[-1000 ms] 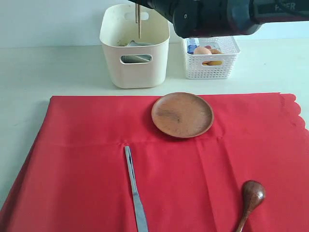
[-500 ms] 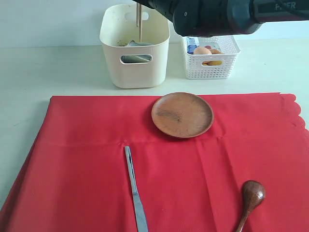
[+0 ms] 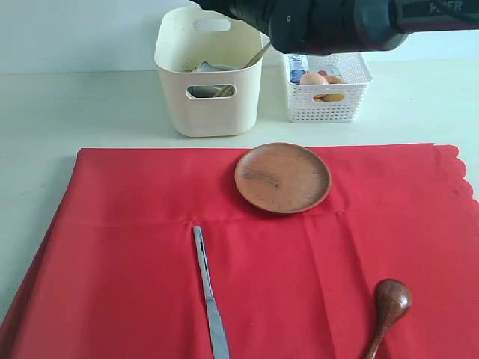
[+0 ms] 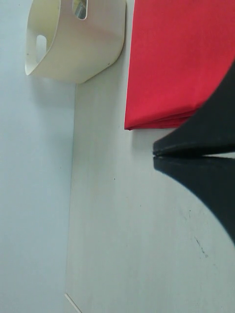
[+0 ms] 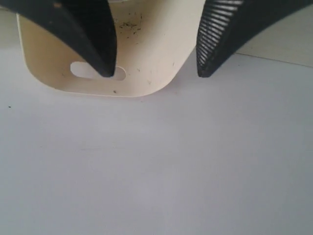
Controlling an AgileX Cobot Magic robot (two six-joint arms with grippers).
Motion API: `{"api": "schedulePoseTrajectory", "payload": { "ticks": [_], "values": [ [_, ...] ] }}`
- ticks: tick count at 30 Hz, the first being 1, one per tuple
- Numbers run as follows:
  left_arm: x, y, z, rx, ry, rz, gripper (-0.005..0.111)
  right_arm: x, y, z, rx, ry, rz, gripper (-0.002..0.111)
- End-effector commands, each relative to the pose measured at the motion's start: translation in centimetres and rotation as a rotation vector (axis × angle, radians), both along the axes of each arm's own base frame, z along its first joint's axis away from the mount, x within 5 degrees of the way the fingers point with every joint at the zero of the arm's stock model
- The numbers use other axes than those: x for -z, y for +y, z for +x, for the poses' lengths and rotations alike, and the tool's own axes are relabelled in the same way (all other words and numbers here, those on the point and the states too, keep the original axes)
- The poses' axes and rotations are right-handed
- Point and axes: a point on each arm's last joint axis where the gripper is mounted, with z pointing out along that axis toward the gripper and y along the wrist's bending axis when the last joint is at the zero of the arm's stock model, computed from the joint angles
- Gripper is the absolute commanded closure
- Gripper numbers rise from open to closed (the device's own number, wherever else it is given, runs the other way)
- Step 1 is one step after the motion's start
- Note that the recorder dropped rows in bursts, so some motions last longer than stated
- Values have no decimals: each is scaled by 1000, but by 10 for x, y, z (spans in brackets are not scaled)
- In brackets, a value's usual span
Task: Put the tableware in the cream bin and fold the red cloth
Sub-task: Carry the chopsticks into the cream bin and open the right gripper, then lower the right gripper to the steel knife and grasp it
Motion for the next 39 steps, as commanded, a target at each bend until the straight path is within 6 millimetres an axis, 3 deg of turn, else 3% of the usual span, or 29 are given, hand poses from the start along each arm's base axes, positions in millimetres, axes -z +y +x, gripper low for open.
{"api": "schedulePoseTrajectory", "payload": {
  "ticks": [1,7,13,14,19,24,32,39],
  "values": [
    [0,0,0,7,0,-1,106,-24,-3,-6,-16,-1,8,59],
    [0,0,0,7,0,-1,106,-60,-9,-37,-148,169,-107,67],
    [0,0,0,7,0,-1,106,-74,-31,-77,-267,400,-456,108],
    [0,0,0,7,0,-1,106,-75,-35,-80,-262,432,-469,108],
    [0,0,0,7,0,-1,106,-61,-42,-110,-383,751,-556,108],
    [0,0,0,7,0,-1,106,-42,-28,-132,-607,799,-523,108],
    [0,0,0,7,0,-1,106,-10,7,-174,-724,827,-624,108],
    [0,0,0,7,0,-1,106,14,35,-198,-795,878,-680,108]
  ]
}}
